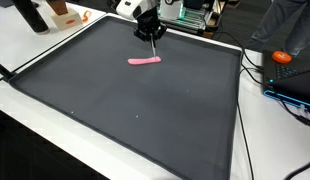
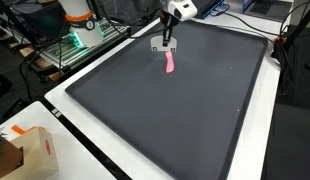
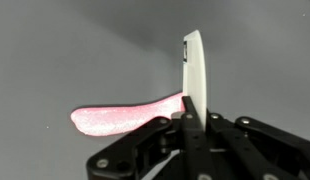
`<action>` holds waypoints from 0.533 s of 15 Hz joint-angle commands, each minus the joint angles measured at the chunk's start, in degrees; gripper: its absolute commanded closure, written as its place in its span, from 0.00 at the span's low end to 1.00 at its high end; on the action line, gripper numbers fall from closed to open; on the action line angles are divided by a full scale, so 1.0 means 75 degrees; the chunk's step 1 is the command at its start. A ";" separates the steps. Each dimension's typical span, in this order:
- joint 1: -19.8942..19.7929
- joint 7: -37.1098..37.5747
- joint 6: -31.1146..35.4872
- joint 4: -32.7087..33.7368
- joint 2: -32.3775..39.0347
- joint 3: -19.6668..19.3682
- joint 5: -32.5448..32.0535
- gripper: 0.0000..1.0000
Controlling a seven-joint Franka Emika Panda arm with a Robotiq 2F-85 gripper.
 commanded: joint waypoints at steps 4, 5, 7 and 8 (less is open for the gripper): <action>-0.0083 0.0145 0.0632 -0.0058 0.0305 0.0097 -0.0149 0.99; -0.0073 0.0177 0.0691 -0.0037 0.0362 0.0101 -0.0191 0.99; -0.0060 0.0223 0.0795 -0.0004 0.0448 0.0121 -0.0246 0.99; -0.0055 0.0238 0.0813 0.0020 0.0484 0.0137 -0.0254 0.99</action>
